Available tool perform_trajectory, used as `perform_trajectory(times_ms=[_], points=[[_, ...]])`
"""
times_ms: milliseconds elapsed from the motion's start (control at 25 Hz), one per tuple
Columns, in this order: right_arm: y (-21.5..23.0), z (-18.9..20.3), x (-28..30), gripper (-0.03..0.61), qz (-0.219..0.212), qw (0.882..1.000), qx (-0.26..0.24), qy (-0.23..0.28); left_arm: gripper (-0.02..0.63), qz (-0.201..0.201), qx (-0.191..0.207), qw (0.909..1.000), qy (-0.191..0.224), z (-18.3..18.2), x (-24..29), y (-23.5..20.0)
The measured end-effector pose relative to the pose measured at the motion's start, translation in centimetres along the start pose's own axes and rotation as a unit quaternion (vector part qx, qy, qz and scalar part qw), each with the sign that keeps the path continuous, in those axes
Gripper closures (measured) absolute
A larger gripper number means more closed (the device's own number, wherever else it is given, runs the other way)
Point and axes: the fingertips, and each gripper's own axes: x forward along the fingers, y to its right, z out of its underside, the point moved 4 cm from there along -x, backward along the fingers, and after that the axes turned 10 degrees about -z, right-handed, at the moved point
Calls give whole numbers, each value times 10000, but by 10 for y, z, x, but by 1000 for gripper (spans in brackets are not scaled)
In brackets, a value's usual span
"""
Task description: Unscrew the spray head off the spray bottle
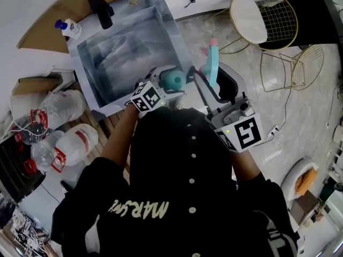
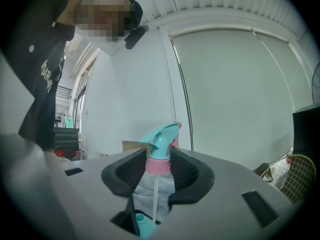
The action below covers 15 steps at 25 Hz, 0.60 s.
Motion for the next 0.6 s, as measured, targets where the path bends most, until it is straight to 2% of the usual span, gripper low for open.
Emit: perform_trajectory(times_ms=[160,600], points=[[3,2,1,417,20,10000,-10,-36,212,39,90,9999,-56,2,0,0],[10,9,1,417,57,9999,-17,-89,212,97,-71,9999,-116,7,-7,1]])
